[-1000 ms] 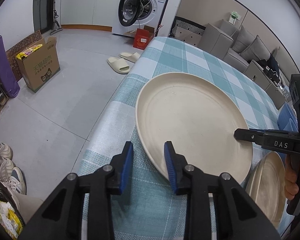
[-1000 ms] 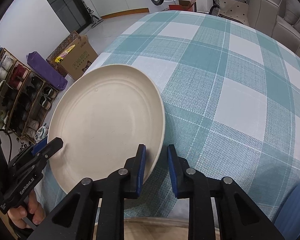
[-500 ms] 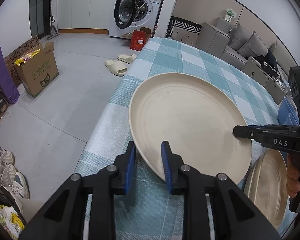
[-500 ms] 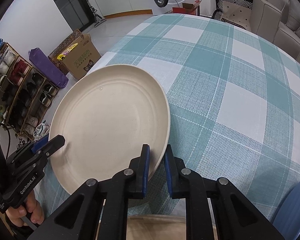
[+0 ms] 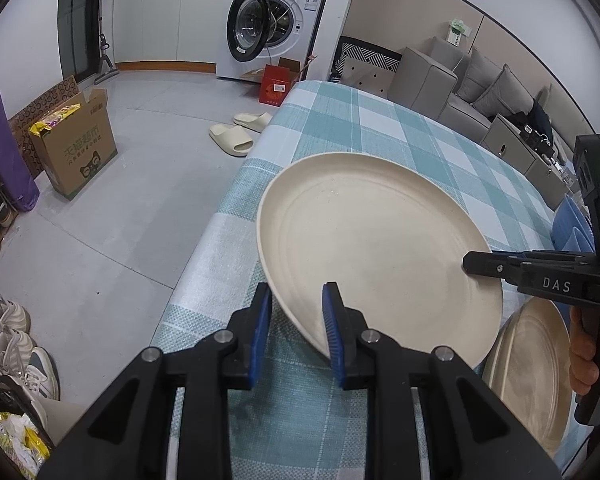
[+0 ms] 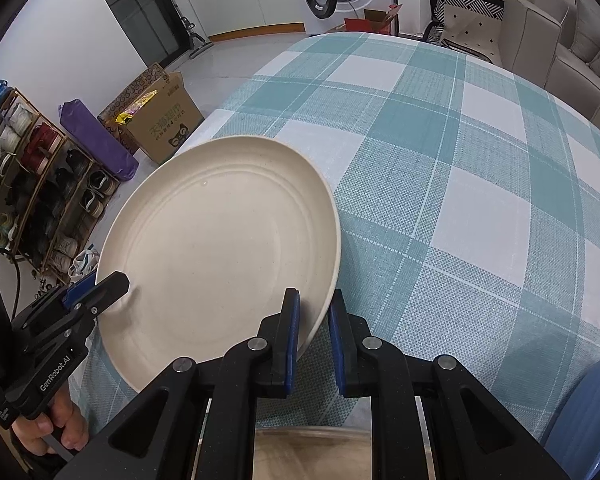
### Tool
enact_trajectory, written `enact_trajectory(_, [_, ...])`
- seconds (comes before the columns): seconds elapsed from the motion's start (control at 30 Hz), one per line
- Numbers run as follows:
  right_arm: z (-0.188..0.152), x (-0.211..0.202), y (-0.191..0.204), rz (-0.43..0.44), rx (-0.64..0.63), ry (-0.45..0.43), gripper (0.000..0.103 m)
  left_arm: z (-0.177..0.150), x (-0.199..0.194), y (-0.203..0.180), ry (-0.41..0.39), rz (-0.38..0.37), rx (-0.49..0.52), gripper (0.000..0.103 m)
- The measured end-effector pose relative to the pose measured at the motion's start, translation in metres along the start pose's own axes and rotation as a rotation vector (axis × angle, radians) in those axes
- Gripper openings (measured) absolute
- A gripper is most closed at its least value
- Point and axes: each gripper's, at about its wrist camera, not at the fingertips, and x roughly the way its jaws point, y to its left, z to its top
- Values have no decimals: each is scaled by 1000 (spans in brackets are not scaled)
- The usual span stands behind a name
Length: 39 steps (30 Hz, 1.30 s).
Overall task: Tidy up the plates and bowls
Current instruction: 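Lift the beige plate with both grippers and carry it toward the first plate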
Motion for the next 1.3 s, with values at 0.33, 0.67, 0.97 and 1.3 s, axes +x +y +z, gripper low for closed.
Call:
enact_trajectory(0.33, [-1,-13,0,3,-7,-22,15,2,-14,-7,-24,-2,13,24])
enact_trajectory(0.67, [-5,-34,-4,-13,2,-35,15,4,-29,-20,-44,-27,39,24])
enact_trajectory(0.97, [-16,-64,-7,-29,8,-53,15,4,-40,-33,-54,-45,65,24])
enact_trajectory(1.3, [-33,-90,-13,-53,19,-59,15,3,-53,-46,-61,-79,106,24])
